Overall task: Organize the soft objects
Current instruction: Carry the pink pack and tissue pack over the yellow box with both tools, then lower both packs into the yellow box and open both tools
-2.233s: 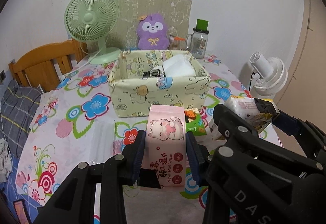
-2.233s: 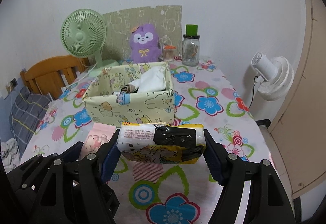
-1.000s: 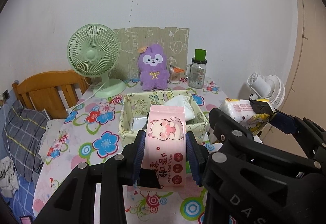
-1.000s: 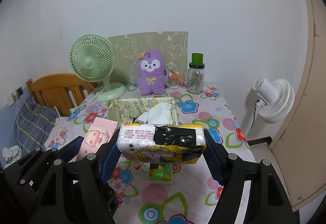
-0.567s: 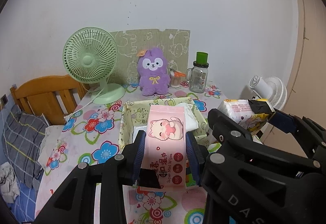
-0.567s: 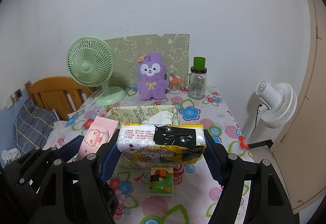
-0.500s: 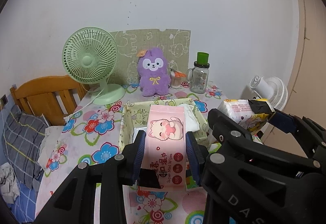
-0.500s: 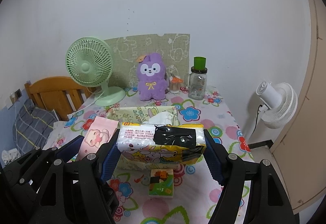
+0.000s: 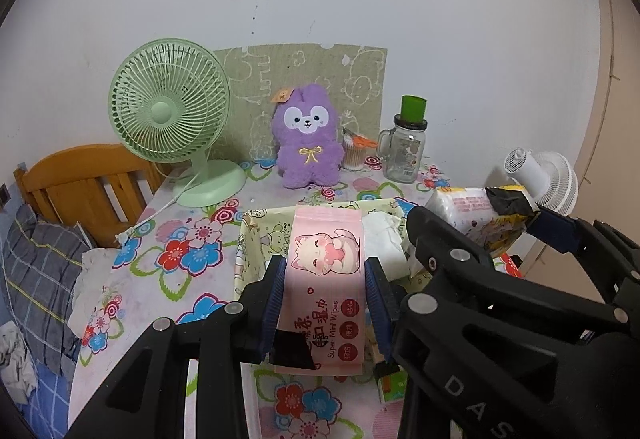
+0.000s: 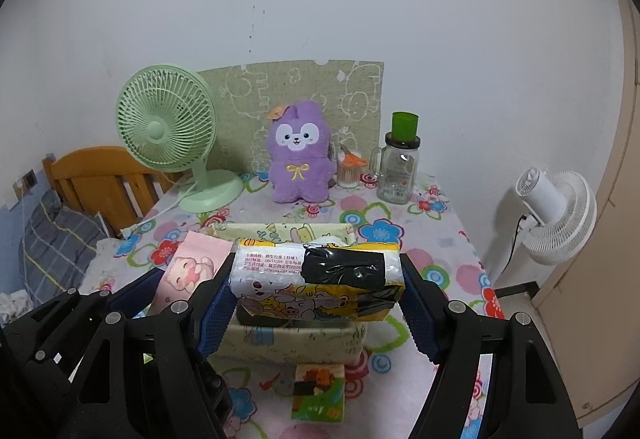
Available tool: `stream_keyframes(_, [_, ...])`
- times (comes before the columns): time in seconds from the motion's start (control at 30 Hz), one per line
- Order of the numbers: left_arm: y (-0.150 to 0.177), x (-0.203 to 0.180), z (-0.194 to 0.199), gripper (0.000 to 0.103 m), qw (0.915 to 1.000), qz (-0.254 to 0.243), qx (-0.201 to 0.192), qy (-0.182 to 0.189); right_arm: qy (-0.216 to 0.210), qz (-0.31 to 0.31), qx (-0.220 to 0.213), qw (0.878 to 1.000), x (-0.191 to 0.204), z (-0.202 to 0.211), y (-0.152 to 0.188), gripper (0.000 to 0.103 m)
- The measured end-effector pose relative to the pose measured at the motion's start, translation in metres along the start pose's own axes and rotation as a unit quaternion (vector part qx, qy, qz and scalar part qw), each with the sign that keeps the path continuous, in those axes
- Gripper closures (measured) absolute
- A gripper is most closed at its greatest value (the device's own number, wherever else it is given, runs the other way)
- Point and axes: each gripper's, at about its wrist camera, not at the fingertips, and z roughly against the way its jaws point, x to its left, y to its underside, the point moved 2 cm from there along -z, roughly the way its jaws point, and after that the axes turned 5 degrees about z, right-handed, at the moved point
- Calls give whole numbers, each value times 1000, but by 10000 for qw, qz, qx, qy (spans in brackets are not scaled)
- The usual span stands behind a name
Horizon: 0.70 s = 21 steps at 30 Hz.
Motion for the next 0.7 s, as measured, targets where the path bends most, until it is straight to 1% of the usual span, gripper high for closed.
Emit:
stream_keyframes(0.27, [-8, 4, -22, 63, 9999, 35, 96, 23, -25, 3, 97, 9999, -1, -24, -8, 26])
stream_keyframes(0.47, [-14, 6, -41, 63, 9997, 78, 206, 101, 50, -11, 154, 9999, -3, -43, -12, 26])
stream_keyframes(0.7, [-17, 9, -66, 63, 9991, 142, 366, 151, 68, -31, 317, 9995, -5, -69, -15, 26])
